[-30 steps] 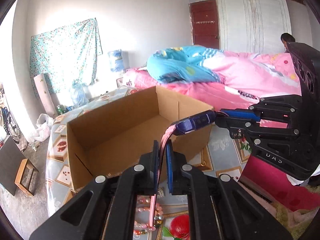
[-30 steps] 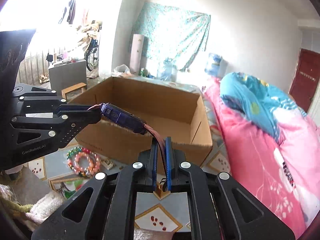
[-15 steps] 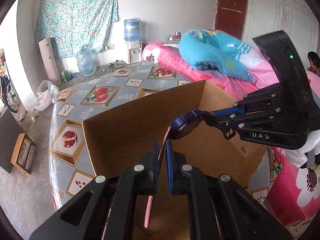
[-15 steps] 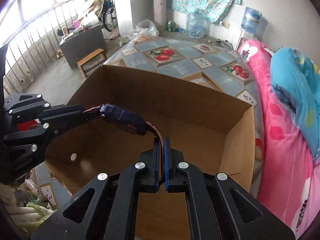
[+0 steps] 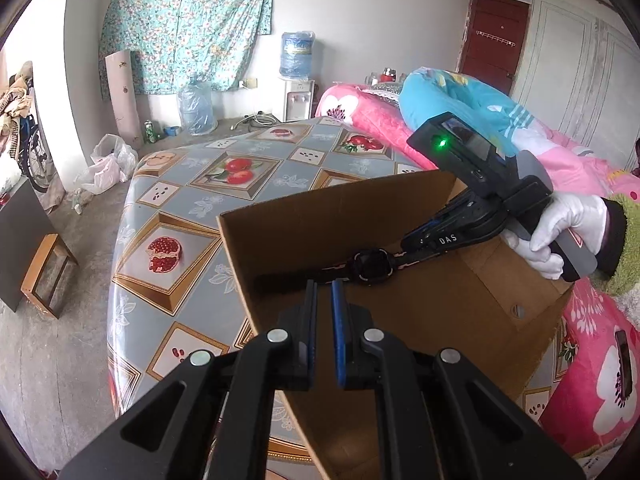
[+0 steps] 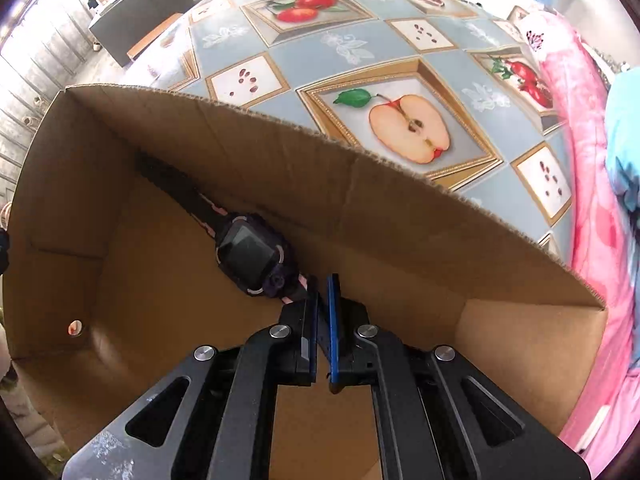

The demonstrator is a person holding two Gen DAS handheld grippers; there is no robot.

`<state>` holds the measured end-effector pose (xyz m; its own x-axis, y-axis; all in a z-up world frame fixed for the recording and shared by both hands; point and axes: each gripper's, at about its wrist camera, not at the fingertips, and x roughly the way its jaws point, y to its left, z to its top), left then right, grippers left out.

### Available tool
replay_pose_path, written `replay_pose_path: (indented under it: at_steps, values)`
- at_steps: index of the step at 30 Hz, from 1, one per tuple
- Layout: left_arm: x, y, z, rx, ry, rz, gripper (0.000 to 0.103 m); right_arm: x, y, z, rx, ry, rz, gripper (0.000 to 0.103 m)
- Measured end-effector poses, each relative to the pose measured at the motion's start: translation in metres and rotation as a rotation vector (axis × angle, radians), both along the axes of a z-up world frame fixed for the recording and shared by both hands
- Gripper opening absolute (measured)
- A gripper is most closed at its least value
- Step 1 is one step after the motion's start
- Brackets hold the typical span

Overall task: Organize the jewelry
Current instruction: 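Lift the watch with both tools and lower it into the cardboard box, then close the left tool on the multicolour bead bracelet beside the box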

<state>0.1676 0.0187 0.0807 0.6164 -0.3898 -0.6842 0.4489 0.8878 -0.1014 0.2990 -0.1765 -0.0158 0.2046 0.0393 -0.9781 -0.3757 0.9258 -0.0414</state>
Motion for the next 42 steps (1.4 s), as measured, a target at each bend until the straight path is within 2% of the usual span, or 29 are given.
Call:
replay_pose_path:
  at_steps: [4, 10, 13, 16, 19, 21, 24, 26, 30, 35, 38, 42]
  values:
    - [-0.012, 0.014, 0.008, -0.031, -0.033, 0.018, 0.007, -0.009, 0.008, 0.009, -0.102, -0.090, 0.018, 0.008]
    - [-0.042, 0.033, 0.013, -0.083, -0.088, 0.029, 0.016, -0.043, 0.011, 0.023, -0.093, -0.120, -0.001, 0.012]
    - [-0.064, 0.044, 0.009, -0.119, -0.102, 0.019, 0.019, -0.074, 0.007, 0.046, -0.018, -0.151, -0.025, 0.013]
    - [-0.088, 0.054, 0.003, -0.167, -0.109, 0.005, 0.020, -0.117, -0.003, 0.081, 0.085, -0.240, -0.052, 0.015]
    - [-0.109, 0.061, -0.010, -0.204, -0.078, 0.012, 0.023, -0.173, -0.023, 0.113, 0.208, -0.336, -0.097, 0.024]
    - [-0.120, 0.062, -0.023, -0.214, -0.036, 0.021, 0.027, -0.210, -0.037, 0.120, 0.293, -0.363, -0.140, 0.025]
    - [-0.132, 0.055, -0.050, -0.187, 0.044, 0.023, 0.028, -0.252, -0.048, 0.109, 0.408, -0.370, -0.206, 0.025]
    - [-0.137, 0.045, -0.066, -0.127, 0.074, 0.032, 0.028, -0.283, -0.046, 0.087, 0.479, -0.343, -0.259, 0.028]
    - [-0.136, 0.030, -0.093, -0.012, 0.098, 0.048, 0.028, -0.304, -0.022, 0.035, 0.541, -0.283, -0.331, 0.028]
    - [-0.130, 0.021, -0.116, 0.056, 0.130, 0.046, 0.028, -0.303, 0.006, -0.014, 0.606, -0.148, -0.389, 0.028]
    - [-0.130, 0.018, -0.120, 0.088, 0.114, 0.045, 0.028, -0.292, 0.020, -0.025, 0.568, -0.118, -0.398, 0.028]
    - [-0.130, 0.016, -0.119, 0.102, 0.100, 0.050, 0.028, -0.277, 0.030, -0.029, 0.572, -0.099, -0.426, 0.025]
